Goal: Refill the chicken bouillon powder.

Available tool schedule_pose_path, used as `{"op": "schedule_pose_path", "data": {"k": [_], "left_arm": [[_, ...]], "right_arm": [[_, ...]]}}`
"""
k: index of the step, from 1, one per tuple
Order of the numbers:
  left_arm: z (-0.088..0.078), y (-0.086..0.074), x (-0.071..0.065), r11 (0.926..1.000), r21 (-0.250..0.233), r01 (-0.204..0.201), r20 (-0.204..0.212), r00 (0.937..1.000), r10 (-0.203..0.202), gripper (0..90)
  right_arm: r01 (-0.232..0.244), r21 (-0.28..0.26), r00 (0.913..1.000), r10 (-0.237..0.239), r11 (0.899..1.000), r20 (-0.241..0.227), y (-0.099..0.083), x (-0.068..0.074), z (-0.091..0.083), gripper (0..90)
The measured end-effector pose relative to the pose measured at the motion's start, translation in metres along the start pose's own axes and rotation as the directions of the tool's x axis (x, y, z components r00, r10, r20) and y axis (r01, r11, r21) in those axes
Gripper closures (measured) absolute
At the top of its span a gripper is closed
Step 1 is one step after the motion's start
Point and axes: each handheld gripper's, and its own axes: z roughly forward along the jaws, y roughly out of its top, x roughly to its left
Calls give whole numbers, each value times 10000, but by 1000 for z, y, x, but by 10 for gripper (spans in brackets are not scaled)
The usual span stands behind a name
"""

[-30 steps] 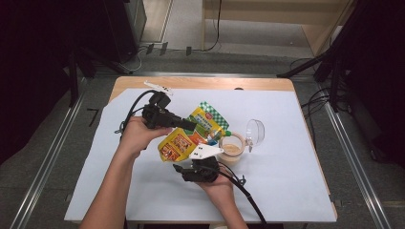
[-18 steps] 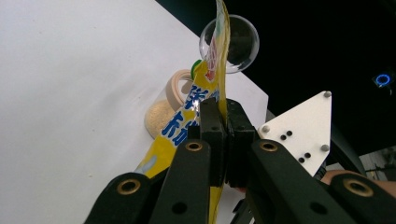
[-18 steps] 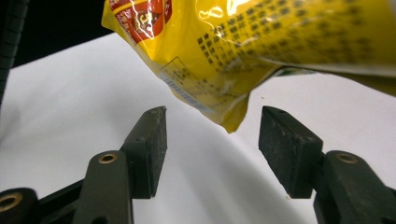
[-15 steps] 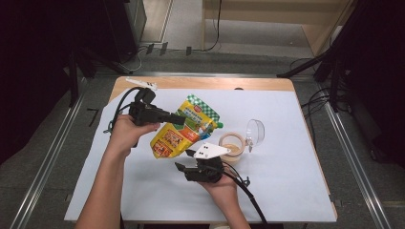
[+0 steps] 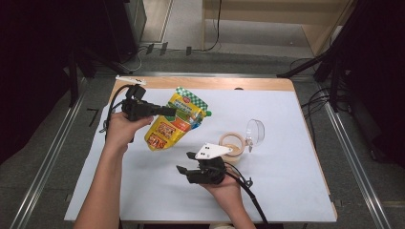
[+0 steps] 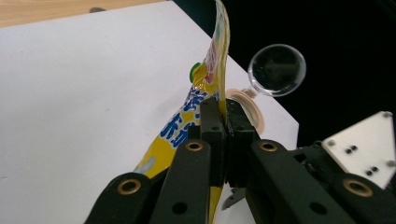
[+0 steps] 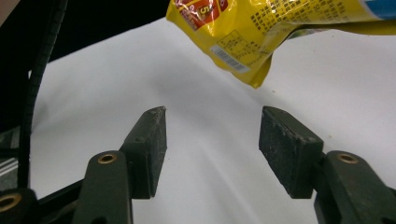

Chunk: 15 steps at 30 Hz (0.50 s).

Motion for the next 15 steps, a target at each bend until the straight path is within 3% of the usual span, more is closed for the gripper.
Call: {"op": "schedule_pose_path", "data": {"k": [6, 13, 15], "left_arm": [[8, 1, 11, 9997, -248, 75, -213, 9997, -80, 890], [21, -5, 24, 9995, -121, 282, -417, 9987, -286, 890], [21, -7, 28, 9991, -243, 354, -253, 9990, -360, 890]], "right_arm": [[80, 191, 10000, -79, 9998, -13, -3, -2, -4, 427], [49, 274, 10000, -48, 9996, -49, -4, -5, -9, 427], [43, 243, 10000, -41, 9997, -84, -5, -7, -10, 427]]}}
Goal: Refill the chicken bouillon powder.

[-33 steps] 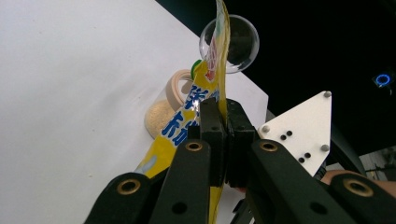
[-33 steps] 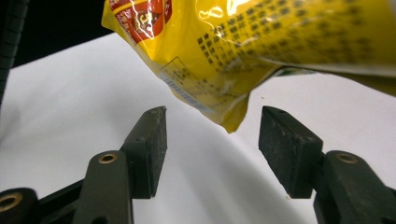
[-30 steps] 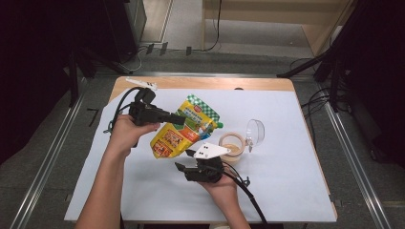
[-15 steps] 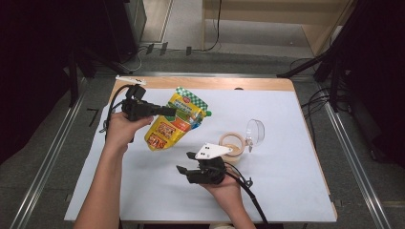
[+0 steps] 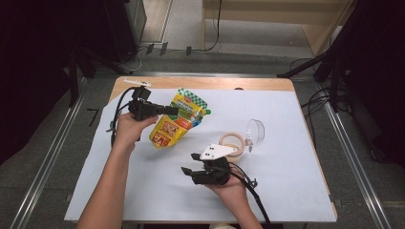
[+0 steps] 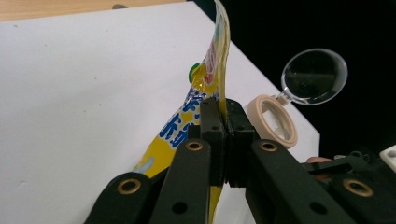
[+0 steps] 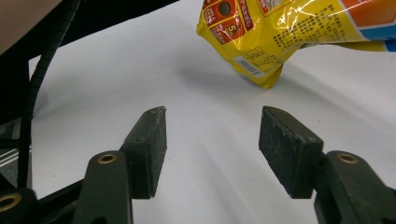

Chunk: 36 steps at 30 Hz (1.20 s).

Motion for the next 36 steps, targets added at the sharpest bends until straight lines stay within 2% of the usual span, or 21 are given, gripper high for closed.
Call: {"op": "schedule_pose_path", "data": {"k": [6, 12, 15, 17, 22, 25, 29, 33, 36], "left_arm": [[-3, -1, -2, 10000, 42, -72, -167, 9998, 73, 890], [-9, -8, -5, 9997, -4, -237, -230, 9995, 237, 888], [-14, -12, -6, 9998, -62, -173, -313, 9994, 171, 886], [-18, -14, -9, 9998, -11, -220, -425, 9989, 220, 883], [-26, -20, -14, 9991, 89, -409, -665, 9969, 414, 872], [-31, -24, -17, 9994, 99, -317, -824, 9961, 324, 862], [-39, -32, -20, 9990, 121, -419, -923, 9948, 428, 851], [-48, -41, -23, 9988, 86, -480, -963, 9942, 486, 844], [-54, -45, -24, 9989, -28, -471, -967, 9942, 466, 828]], "right_arm": [[-201, -48, 9996, 200, 9998, -191, 0, -6, -3, 429], [-97, 32, 9998, 98, 9999, -185, 0, -8, -8, 430], [-271, -181, 9993, 266, 9995, -267, 2, -10, -14, 432], [-176, -252, 9996, 171, 9995, -211, 3, -11, -18, 433], [-67, -117, 9998, 64, 9999, -190, 3, -13, -22, 434], [29, 32, 9995, -28, 10000, -307, 3, -14, -24, 434], [111, 236, 9990, -100, 9997, -433, 3, -14, -26, 434], [-124, 239, 9965, 143, 9996, -828, 4, -16, -24, 434], [287, 597, 9964, -238, 9978, -815, 5, -16, -24, 434]]}}
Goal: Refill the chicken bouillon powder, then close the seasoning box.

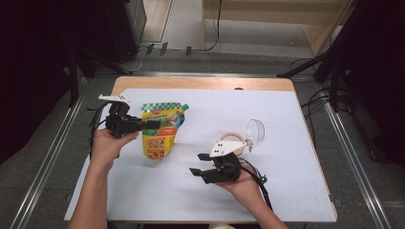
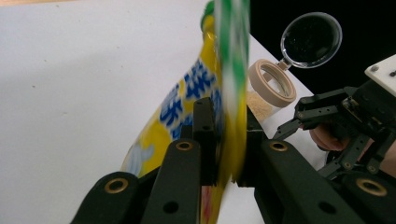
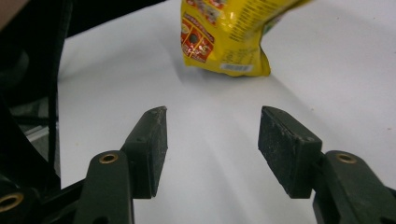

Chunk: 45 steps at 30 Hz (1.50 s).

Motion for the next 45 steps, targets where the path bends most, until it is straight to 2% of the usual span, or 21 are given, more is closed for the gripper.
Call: {"op": "schedule_pose_path", "data": {"k": [6, 8, 10, 18, 22, 24, 26, 29, 35, 41, 45], "left_arm": [[-8, -1, -6, 9995, -272, -180, 150, 9997, 184, 765], [-8, 1, -8, 9997, -196, -168, 117, 9998, 170, 752], [-8, 2, -11, 9995, -117, -304, 92, 9995, 305, 741], [-18, 11, -19, 9988, -264, -421, 124, 9990, 424, 673], [-26, 17, -23, 9981, -352, -511, -36, 9987, 510, 640], [-28, 20, -24, 9983, -404, -413, -65, 9991, 411, 624], [-31, 22, -26, 9982, -424, -422, -280, 9988, 410, 609], [-36, 26, -27, 9971, -570, -499, -311, 9984, 482, 595], [-47, 29, -25, 9949, -875, -509, -581, 9973, 460, 563], [-55, 26, -15, 9931, -1118, -366, -993, 9947, 255, 534], [-57, 23, -7, 9931, -1174, -50, -1180, 9930, -89, 525]], "right_arm": [[97, 76, 9999, -98, 9999, 110, -7, -1, -3, 437], [68, 269, 9999, -71, 9996, 87, -10, 0, -2, 437], [278, 376, 9995, -284, 9989, 157, -12, 2, -3, 437], [-2, 565, 9999, -7, 9984, 163, -11, 3, -12, 440], [-133, 678, 9997, 120, 9976, 196, -11, 1, -15, 444], [-160, 709, 9996, 143, 9974, 241, -10, 1, -16, 445], [-147, 716, 9996, 129, 9973, 248, -9, 1, -17, 449], [-164, 688, 9995, 144, 9975, 291, -8, 1, -21, 451], [-205, 643, 9989, 178, 9977, 426, -8, -2, -27, 451], [-264, 535, 9985, 238, 9982, 492, -4, -3, -36, 461], [-316, 456, 9983, 294, 9985, 495, -3, -4, -42, 464]]}}
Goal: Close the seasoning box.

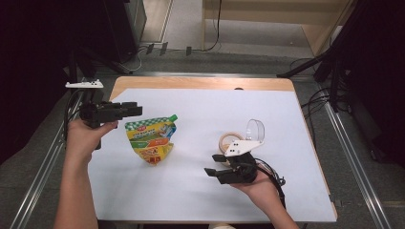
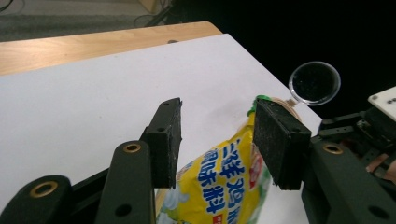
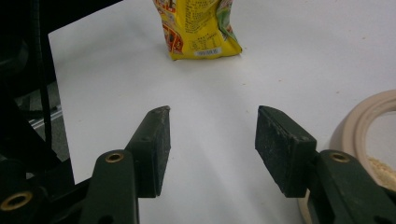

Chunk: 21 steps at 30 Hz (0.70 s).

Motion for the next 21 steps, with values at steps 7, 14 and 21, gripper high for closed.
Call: {"op": "schedule_pose_path", "data": {"k": [7, 14, 21], "left_arm": [[-1, -3, 6, 9999, -26, 108, -72, 9999, -108, 513], [3, -7, 15, 9996, 128, 252, -301, 9992, -248, 504], [6, -11, 22, 9989, 187, 431, -373, 9984, -424, 502]], "right_arm": [[33, -80, 10000, -33, 10000, 52, 2, -2, -10, 464], [22, -143, 9999, -20, 9999, 119, 3, -5, -27, 467], [290, -104, 9995, -289, 9995, 104, 3, -8, -43, 469]]}}
